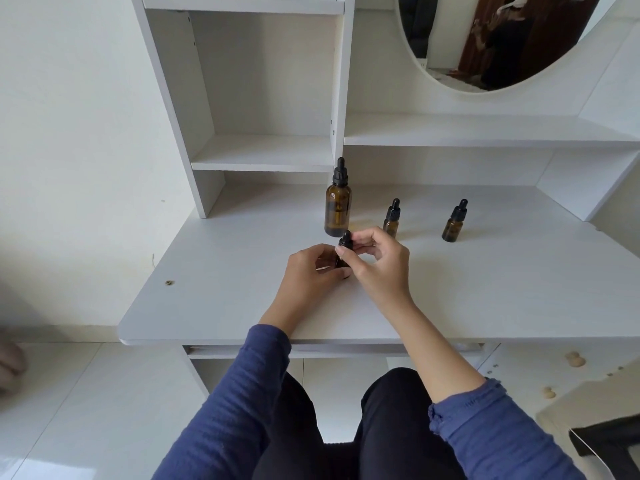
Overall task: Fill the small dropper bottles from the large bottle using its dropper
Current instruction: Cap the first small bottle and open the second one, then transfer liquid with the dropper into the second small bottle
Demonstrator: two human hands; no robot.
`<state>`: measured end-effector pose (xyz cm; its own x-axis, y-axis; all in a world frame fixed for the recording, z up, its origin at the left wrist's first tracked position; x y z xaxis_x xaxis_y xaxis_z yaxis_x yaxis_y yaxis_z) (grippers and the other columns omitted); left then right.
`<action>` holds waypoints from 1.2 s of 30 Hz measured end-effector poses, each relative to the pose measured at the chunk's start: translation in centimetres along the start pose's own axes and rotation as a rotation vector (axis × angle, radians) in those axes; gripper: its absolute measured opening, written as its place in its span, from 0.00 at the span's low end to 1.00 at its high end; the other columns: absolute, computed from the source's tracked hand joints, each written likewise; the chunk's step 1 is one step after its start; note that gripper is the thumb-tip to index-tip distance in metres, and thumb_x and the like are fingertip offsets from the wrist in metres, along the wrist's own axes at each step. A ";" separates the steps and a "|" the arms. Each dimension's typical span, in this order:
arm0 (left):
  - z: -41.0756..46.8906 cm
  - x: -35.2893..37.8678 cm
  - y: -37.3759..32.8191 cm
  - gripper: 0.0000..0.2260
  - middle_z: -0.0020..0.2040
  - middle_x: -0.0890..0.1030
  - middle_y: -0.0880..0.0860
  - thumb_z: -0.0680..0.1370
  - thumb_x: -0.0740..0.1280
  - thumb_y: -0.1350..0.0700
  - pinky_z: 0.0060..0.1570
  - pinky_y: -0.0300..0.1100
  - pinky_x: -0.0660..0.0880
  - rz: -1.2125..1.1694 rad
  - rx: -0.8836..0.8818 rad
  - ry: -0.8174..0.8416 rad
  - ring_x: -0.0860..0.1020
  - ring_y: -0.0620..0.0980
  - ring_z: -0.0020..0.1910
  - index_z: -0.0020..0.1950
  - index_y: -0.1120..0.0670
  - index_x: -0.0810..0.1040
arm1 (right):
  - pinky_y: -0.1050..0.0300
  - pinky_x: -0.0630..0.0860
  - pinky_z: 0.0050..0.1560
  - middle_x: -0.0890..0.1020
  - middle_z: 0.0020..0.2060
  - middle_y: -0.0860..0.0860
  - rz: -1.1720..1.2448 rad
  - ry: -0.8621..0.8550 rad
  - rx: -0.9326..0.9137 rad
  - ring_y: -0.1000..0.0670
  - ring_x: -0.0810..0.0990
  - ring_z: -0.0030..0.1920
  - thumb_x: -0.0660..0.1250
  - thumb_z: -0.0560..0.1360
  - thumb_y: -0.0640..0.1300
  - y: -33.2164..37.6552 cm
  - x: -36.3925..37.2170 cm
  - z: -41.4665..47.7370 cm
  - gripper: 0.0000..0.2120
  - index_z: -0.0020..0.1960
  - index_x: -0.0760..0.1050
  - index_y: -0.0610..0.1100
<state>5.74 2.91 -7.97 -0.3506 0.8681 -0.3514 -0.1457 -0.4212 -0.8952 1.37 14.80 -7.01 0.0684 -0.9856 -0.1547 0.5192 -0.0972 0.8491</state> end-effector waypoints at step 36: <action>0.1 0.1 0.2 0.10 0.47 0.83 0.51 0.71 0.72 0.61 0.48 0.26 0.75 -0.012 -0.006 0.027 0.81 0.44 0.48 0.52 0.58 0.80 | 0.65 0.76 0.46 0.82 0.43 0.49 0.033 -0.034 -0.072 0.56 0.80 0.43 0.69 0.72 0.37 0.5 0.6 0.5 0.05 0.48 0.79 0.42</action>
<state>5.61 2.92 -8.16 -0.3235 0.8801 -0.3474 -0.1442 -0.4088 -0.9012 1.20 14.11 -6.41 0.0584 -0.9924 -0.1087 0.5773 -0.0553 0.8146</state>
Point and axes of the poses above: each hand's wrist, its own z-axis towards the middle knuckle, its own x-axis out of the palm, y = z × x, the point moved 1 cm from there along z, towards the middle knuckle
